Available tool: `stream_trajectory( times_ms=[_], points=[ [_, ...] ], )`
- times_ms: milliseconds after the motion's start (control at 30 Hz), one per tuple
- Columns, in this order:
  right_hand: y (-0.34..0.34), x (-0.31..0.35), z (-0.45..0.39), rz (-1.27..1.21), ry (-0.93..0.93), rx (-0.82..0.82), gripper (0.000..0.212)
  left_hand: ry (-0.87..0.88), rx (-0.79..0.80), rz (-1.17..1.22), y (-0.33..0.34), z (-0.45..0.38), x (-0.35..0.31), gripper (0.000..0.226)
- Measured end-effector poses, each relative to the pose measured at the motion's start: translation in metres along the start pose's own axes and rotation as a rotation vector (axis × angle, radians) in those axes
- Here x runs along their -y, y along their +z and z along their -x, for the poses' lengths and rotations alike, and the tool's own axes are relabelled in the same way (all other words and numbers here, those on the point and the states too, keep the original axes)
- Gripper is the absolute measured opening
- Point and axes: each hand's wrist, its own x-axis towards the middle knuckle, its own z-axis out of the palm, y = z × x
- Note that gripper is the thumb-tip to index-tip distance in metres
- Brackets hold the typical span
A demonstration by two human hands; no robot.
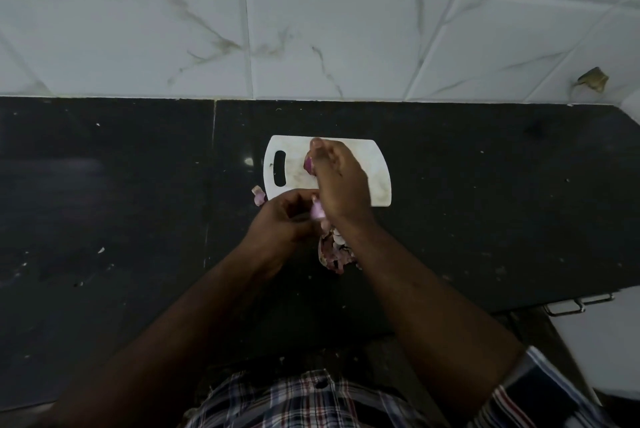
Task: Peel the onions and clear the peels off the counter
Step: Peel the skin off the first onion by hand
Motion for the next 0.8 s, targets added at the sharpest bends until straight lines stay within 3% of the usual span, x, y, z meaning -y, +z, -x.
stream_trajectory(
  times_ms=[167,300,367,433,567,800],
  points=[
    [0.006,-0.009,-0.012,-0.267,0.238,0.046,0.042,0.054,0.152,0.057,-0.009,0.002,-0.006,0.043],
    [0.0,-0.016,-0.021,-0.163,0.326,0.03,0.063,-0.011,0.236,0.146,-0.013,0.001,0.003,0.048],
    [0.0,-0.016,-0.023,-0.132,0.29,0.014,0.063,-0.039,0.275,0.175,-0.011,-0.002,0.003,0.054],
    [0.0,-0.012,-0.023,-0.089,0.226,0.011,0.049,-0.028,0.251,0.186,-0.002,-0.009,0.0,0.058],
    [-0.005,-0.021,-0.027,-0.091,0.189,0.039,0.042,0.028,0.02,0.087,0.014,-0.026,0.001,0.057],
    [-0.036,-0.053,-0.064,0.04,0.249,0.039,0.044,-0.068,0.093,0.173,0.033,-0.035,0.005,0.056]
  ],
)
